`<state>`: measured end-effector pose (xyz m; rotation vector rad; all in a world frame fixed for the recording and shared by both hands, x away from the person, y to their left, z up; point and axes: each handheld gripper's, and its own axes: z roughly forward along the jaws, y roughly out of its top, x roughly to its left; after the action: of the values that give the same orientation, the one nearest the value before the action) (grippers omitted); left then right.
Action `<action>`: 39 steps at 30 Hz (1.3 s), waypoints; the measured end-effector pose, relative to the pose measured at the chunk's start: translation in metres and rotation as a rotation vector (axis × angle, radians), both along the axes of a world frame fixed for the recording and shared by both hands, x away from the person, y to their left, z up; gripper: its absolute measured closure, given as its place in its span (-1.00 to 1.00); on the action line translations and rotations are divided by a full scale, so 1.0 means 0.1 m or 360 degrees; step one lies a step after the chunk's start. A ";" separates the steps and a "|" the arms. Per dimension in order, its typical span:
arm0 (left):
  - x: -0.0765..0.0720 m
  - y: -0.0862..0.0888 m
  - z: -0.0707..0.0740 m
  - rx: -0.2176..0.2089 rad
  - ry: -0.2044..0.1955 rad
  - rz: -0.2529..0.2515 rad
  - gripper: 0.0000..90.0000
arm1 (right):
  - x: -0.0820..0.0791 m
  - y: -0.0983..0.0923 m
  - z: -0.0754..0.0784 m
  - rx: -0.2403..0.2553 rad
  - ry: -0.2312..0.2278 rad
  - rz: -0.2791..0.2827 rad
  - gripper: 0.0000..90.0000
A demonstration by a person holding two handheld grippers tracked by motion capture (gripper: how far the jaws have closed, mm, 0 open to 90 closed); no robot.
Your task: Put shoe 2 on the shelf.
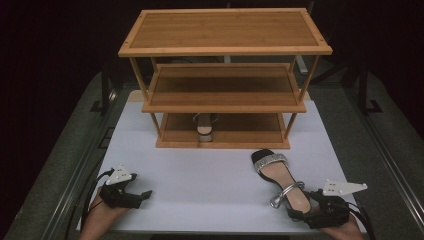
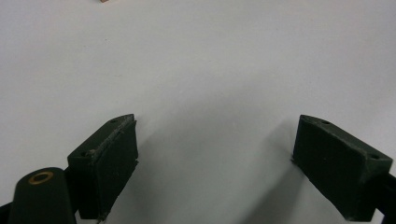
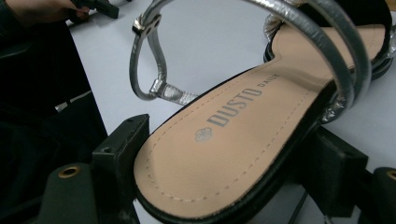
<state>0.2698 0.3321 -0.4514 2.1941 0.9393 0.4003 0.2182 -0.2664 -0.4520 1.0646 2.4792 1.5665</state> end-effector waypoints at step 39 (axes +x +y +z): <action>0.00 0.00 0.00 0.0003 -0.0001 0.0001 -0.71 | 0.59 0.36 0.32 0.0080 -0.0164 -0.0124 -0.49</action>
<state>0.2697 0.3319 -0.4513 2.1954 0.9394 0.4020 0.2769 -0.2302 -0.4204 1.0447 2.3155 1.6257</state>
